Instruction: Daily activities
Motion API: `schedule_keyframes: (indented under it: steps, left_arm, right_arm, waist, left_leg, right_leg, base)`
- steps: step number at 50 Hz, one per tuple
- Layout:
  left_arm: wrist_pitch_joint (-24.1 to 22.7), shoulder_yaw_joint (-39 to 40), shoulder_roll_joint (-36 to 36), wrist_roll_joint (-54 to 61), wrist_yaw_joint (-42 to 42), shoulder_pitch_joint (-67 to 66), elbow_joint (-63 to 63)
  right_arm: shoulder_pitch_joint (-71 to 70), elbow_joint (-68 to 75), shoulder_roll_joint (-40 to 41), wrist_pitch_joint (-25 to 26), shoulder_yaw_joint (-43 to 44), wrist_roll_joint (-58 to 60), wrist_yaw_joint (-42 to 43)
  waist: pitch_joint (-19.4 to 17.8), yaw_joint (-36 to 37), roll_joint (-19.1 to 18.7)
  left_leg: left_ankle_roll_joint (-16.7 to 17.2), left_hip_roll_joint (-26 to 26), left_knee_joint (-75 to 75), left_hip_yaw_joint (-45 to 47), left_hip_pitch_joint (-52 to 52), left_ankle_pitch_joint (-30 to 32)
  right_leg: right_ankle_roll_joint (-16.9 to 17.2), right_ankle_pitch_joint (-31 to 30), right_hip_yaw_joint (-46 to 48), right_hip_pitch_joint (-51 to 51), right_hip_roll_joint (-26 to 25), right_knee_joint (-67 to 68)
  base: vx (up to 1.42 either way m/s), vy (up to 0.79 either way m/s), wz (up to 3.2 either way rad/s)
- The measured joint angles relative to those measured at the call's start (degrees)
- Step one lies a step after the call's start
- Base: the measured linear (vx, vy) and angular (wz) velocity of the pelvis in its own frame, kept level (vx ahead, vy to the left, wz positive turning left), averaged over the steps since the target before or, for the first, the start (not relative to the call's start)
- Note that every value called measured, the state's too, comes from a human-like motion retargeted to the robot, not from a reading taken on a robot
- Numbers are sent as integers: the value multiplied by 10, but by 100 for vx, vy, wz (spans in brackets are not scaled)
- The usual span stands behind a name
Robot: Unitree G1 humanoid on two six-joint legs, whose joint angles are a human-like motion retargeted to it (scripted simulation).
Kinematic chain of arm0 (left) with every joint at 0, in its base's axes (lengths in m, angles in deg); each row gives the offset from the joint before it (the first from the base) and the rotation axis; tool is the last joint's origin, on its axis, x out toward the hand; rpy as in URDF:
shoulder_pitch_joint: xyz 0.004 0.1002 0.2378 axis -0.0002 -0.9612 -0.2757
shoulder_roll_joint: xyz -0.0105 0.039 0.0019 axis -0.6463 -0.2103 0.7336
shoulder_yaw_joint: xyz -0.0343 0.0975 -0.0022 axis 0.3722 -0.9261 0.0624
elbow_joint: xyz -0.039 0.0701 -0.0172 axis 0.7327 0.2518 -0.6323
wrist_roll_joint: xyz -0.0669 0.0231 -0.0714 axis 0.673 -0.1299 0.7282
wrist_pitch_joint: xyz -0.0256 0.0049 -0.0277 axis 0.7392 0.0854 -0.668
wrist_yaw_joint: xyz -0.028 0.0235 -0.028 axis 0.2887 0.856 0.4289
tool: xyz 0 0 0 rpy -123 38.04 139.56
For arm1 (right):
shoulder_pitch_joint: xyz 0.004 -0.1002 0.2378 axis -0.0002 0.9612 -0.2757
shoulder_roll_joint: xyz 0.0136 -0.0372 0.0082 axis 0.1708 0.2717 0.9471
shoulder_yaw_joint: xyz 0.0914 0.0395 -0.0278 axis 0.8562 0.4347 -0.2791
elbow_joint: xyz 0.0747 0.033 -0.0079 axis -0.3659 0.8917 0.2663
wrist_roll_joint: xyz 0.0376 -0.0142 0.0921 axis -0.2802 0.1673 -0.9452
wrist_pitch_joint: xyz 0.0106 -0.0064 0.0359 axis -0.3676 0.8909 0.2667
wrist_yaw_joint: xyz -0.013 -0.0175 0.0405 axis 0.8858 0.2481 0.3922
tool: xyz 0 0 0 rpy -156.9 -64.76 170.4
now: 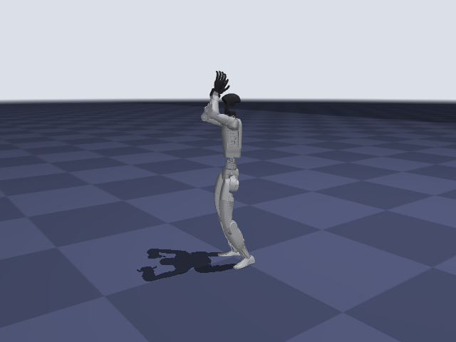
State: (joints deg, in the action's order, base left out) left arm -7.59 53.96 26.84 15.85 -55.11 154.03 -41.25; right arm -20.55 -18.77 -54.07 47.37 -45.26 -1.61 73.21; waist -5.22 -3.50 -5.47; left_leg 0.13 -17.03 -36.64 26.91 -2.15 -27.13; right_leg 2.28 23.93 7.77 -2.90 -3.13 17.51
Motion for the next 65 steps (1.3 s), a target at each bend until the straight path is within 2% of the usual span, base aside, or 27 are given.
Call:
schedule_keyframes:
  steps: [5, 10, 18, 25, 30, 35, 40, 43, 46, 50, 54, 57, 65]
  left_arm:
    - [-8, -14, -2, 9, -20, 32, 8]
    - [-16, -18, 2, 22, -42, 41, 27]
    - [-30, -32, 7, 35, -69, 61, 73]
    - [-39, -50, 22, 46, -84, 82, 90]
    - [-45, -64, 32, 56, -88, 97, 94]
    - [-51, -74, 44, 69, -85, 105, 93]
    - [-58, -79, 58, 81, -71, 108, 83]
    - [-61, -78, 65, 89, -61, 101, 73]
    - [-62, -77, 67, 97, -50, 89, 66]
    - [-62, -76, 66, 108, -36, 74, 64]
    - [-62, -73, 62, 120, -22, 64, 69]
    - [-64, -69, 61, 125, -17, 62, 74]
    - [-68, -50, 66, 92, -39, 59, 75]
  right_arm:
    - [-39, 37, 10, -3, -14, -21, 11]
    - [-63, 59, 15, -4, -16, -39, 23]
    - [-85, 79, 21, -6, -11, -44, 45]
    - [-87, 77, 30, -11, 1, -40, 62]
    - [-81, 64, 31, -16, 7, -39, 65]
    - [-67, 45, 29, -19, 11, -35, 61]
    - [-44, 11, 27, -19, 10, -30, 45]
    - [-30, -6, 31, -20, 8, -33, 33]
    - [-18, -16, 37, -21, 6, -36, 24]
    - [-11, -20, 44, -27, 5, -39, 20]
    - [-16, -10, 50, -34, 1, -41, 19]
    - [-26, 1, 55, -37, -2, -40, 21]
    - [-58, 37, 60, -34, -13, -30, 58]
  waist:
    - [-21, 23, -10]
    - [-27, 52, -14]
    - [-22, 79, -6]
    - [-13, 92, 11]
    - [-6, 101, 26]
    - [-1, 103, 45]
    - [-5, 93, 76]
    - [-9, 80, 94]
    - [-13, 64, 106]
    - [-16, 39, 109]
    - [-16, 11, 103]
    - [-16, -6, 95]
    - [-8, -19, 71]
  left_leg:
    - [1, -10, -58, -42, 63, -17]
    - [15, 0, -36, -72, 130, -13]
    - [43, 36, 80, -111, 215, 43]
    - [44, 52, 103, -129, 256, 77]
    - [28, 62, 71, -134, 268, 80]
    - [-2, 87, 34, -137, 264, 49]
    - [-41, 151, 57, -138, 225, 23]
    - [-63, 194, 80, -143, 195, 12]
    - [-79, 231, 103, -155, 162, 1]
    - [-88, 268, 141, -180, 110, -9]
    - [-85, 289, 190, -214, 51, -13]
    - [-80, 296, 220, -239, 9, -19]
    - [-57, 290, 263, -271, -75, -47]
  right_leg:
    - [1, 0, 5, -7, -8, 1]
    - [7, 0, 14, -15, -6, -3]
    - [13, 13, 34, -29, 6, -8]
    - [19, 37, 39, -45, 19, 5]
    - [26, 44, 31, -56, 32, 28]
    - [42, 20, 14, -57, 56, 81]
    - [79, -69, -23, -19, 101, 220]
    - [88, -127, -31, 23, 141, 342]
    - [78, -147, -33, 74, 175, 447]
    - [46, -101, -28, 150, 203, 515]
    - [31, -49, -21, 224, 199, 478]
    - [34, -33, -14, 269, 183, 406]
    - [78, -77, 20, 323, 116, 127]
  base:
    - [0, 0, 0]
    - [1, 1, 4]
    - [10, 6, 25]
    - [24, 13, 21]
    - [38, 18, 13]
    - [46, 21, 21]
    - [51, 23, 43]
    - [50, 21, 52]
    - [49, 18, 53]
    - [46, 14, 58]
    - [42, 8, 66]
    - [41, 5, 64]
    - [41, 1, 39]
